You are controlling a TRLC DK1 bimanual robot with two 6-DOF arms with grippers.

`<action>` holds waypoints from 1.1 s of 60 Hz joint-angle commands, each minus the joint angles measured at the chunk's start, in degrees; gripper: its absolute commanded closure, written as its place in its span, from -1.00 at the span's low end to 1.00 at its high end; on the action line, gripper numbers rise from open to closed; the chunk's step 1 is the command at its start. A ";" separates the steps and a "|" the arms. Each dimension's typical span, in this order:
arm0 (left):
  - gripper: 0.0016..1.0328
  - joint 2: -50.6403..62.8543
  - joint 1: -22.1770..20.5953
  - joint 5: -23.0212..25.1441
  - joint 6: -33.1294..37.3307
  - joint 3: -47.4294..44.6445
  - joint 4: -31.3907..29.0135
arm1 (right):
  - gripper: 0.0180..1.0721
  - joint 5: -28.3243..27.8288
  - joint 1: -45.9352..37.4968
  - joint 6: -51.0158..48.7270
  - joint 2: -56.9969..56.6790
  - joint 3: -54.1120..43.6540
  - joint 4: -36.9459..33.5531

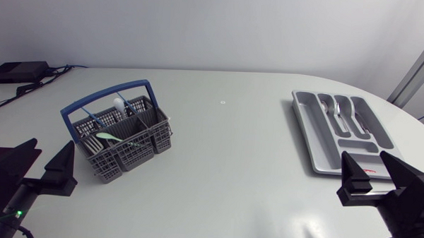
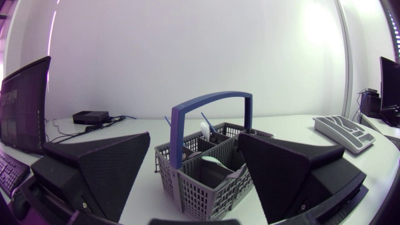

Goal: Unload the cutlery basket into the drawer organizer.

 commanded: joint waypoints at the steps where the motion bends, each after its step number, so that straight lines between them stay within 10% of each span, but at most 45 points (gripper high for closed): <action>1: -0.92 -0.65 -0.55 -0.67 -0.68 -2.17 -1.11 | -0.93 -0.30 -0.80 0.53 -0.25 -0.99 -0.28; 30: -0.91 -0.30 -0.29 -1.10 -2.62 4.15 -5.41 | -0.93 0.84 1.31 0.27 3.17 1.99 2.80; 66: -0.76 26.77 3.84 -1.02 -8.24 24.11 -11.74 | -0.90 5.77 21.08 3.52 56.35 29.33 10.80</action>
